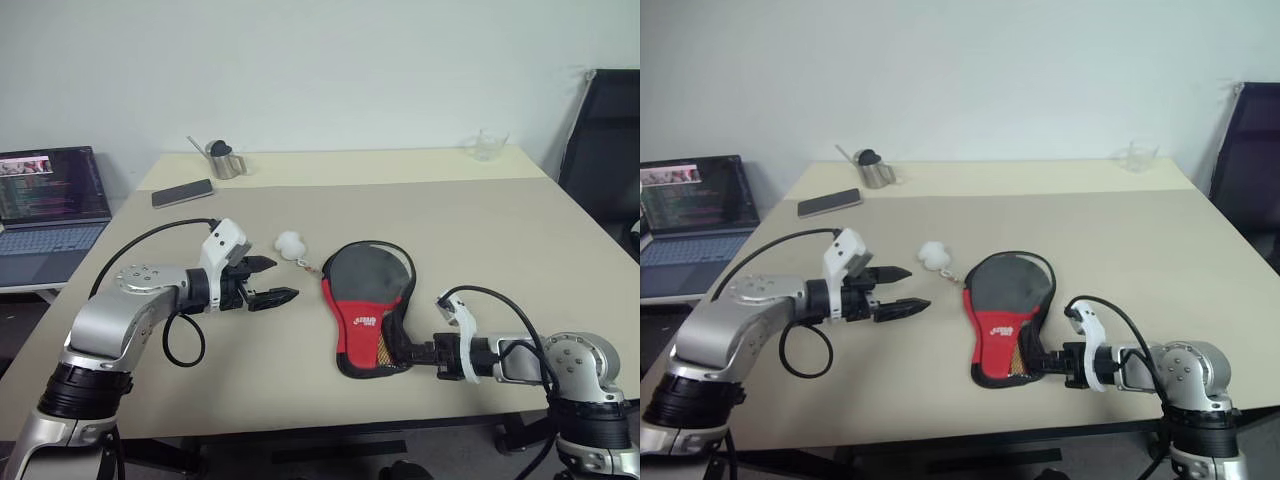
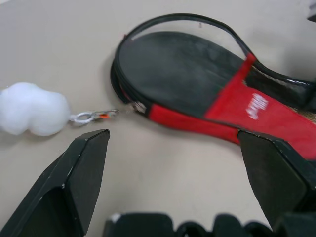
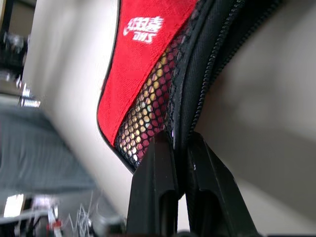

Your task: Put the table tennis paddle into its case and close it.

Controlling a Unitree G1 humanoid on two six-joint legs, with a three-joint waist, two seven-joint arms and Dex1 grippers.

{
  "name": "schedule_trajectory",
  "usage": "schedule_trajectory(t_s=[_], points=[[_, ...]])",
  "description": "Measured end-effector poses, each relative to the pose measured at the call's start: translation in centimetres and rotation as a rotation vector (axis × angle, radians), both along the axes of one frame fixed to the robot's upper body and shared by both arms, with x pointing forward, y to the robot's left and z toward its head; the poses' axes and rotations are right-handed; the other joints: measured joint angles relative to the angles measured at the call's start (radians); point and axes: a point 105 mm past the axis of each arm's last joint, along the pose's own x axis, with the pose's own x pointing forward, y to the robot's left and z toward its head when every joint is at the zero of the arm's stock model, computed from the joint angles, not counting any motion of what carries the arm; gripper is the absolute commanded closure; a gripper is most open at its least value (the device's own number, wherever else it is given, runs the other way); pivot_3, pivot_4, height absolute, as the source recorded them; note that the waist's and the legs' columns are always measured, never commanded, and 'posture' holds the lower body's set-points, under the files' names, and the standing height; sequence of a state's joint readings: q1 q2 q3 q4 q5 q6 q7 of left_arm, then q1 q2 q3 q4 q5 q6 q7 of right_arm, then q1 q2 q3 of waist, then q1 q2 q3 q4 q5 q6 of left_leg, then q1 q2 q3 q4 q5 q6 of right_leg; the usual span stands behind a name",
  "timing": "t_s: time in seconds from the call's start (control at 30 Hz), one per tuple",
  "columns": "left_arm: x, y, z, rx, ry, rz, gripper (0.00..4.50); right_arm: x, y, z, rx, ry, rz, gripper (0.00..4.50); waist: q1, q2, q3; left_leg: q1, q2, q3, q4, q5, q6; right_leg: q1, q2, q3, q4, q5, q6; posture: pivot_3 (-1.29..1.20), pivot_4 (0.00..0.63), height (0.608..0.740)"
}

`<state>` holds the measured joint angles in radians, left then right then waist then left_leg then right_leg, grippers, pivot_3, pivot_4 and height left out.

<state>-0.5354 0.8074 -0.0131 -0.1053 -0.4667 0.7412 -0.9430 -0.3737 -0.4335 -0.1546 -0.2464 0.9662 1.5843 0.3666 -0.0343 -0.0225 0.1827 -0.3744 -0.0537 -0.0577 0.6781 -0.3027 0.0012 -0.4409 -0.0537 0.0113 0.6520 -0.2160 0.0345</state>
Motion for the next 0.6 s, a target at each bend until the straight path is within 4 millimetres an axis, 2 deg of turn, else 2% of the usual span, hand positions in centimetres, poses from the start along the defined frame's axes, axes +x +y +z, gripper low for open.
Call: schedule_trajectory(t_s=[0.2,0.37,0.6], points=[[0.0,-0.5,-0.2,0.006,0.01,-0.03,0.0,-1.2,0.8,-0.1,-0.002,0.007,0.089,4.45,0.002,0.0,0.0,-0.001,0.0,0.0,0.0,0.0,0.0,0.0,0.0,0.0,-0.001,0.0,0.0,0.0,0.15,0.74],[0.0,-0.3,-0.2,0.016,0.011,-0.031,0.0,-2.3,0.6,-0.3,-0.007,0.013,0.158,4.45,0.003,0.0,0.0,-0.002,0.0,-0.001,0.0,0.0,0.0,0.0,0.0,-0.001,-0.003,0.001,0.001,0.0,0.15,0.74],[-0.1,0.0,0.0,0.029,0.011,-0.036,0.0,-2.5,0.9,-0.5,0.005,-0.001,0.185,4.45,0.002,0.0,0.0,-0.002,0.0,-0.001,0.0,0.0,0.0,0.0,0.0,-0.001,-0.003,0.001,0.001,0.0,0.15,0.74]])
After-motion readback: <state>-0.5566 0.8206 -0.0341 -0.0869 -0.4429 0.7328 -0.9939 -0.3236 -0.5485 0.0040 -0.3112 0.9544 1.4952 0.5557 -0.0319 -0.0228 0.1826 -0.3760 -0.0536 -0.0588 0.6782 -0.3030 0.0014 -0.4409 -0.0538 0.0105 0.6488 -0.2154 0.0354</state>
